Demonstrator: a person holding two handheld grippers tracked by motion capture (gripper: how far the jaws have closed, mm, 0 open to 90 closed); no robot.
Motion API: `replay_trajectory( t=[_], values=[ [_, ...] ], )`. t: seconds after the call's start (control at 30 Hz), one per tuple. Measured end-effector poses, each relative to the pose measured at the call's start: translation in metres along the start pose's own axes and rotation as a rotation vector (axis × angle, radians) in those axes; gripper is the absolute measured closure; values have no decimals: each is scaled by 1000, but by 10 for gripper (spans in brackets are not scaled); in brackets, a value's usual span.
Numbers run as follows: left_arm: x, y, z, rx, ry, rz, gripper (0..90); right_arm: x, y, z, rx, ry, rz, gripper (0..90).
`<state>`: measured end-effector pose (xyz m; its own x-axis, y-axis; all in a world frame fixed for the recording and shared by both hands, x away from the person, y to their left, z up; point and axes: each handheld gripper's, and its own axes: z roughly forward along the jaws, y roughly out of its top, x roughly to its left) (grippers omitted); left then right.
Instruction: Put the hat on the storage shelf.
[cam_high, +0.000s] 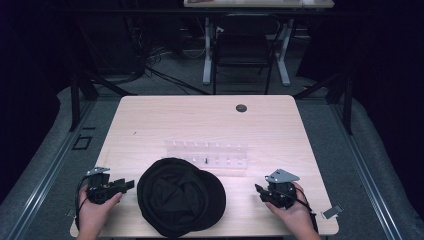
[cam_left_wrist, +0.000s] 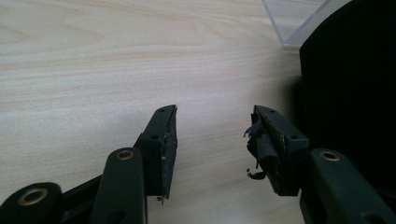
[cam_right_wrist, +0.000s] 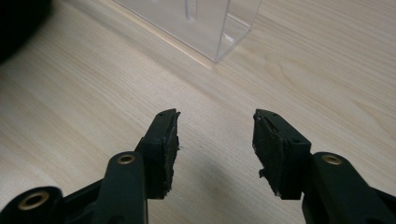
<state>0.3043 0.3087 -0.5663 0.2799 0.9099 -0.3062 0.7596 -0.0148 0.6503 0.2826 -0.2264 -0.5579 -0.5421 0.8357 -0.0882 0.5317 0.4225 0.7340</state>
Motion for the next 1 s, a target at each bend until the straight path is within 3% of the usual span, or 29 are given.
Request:
replay_trajectory(
  t=[0.23,0.53,0.73,1.0],
  values=[
    [-2,1,0,16,-21,-4,511,2,2,-2,-17,17,-4,482],
    [-5,1,-2,12,-40,-16,511,3,3,1,10,-4,6,476],
    [-7,4,-7,6,-68,-32,509,2,3,-1,10,22,32,452],
    [-8,13,-9,57,-81,-51,506,-5,1,-3,1,19,66,442]
  ],
)
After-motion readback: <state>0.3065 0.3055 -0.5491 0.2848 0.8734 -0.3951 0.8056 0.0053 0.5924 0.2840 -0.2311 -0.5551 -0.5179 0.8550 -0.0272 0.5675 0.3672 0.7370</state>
